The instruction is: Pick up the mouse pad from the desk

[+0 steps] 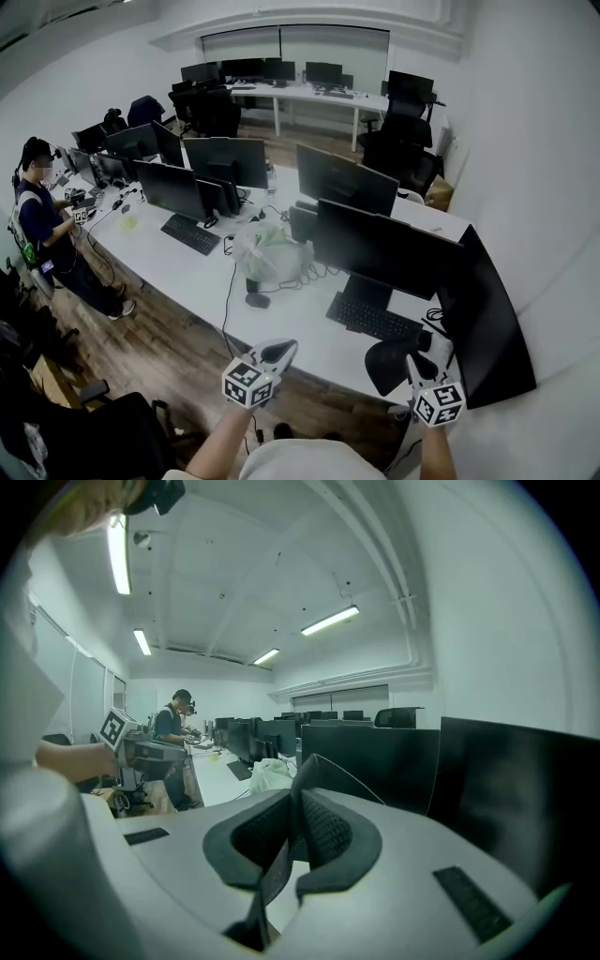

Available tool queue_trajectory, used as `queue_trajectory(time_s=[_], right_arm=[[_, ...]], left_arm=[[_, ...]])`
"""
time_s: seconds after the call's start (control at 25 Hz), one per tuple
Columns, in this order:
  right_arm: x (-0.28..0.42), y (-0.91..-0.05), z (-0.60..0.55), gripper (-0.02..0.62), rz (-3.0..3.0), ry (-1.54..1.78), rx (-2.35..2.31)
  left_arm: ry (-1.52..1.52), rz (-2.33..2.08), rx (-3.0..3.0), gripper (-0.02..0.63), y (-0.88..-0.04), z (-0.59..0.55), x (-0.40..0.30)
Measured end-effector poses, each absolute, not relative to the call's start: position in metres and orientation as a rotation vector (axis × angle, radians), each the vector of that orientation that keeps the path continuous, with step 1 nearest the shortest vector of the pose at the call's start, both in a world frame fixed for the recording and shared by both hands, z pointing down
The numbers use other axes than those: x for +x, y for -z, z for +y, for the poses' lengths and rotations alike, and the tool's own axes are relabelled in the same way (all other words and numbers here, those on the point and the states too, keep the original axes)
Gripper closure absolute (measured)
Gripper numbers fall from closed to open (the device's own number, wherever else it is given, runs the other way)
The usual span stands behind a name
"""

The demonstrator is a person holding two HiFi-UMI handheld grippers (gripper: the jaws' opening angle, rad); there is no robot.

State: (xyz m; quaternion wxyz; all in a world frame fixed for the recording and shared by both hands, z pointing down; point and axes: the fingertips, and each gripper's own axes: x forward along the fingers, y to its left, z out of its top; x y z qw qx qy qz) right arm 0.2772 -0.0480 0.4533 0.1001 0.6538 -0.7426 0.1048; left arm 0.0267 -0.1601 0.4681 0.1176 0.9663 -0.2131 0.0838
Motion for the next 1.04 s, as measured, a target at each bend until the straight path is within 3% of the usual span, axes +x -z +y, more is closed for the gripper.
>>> queue_trajectory(time_s=[1.04], right_arm=[[0.262,-0.433,-0.049,0.552,-2.180,-0.294,2.043]], left_arm=[[-0.185,-0.555,2.862,0.591,-0.453,-0.174,0.007]])
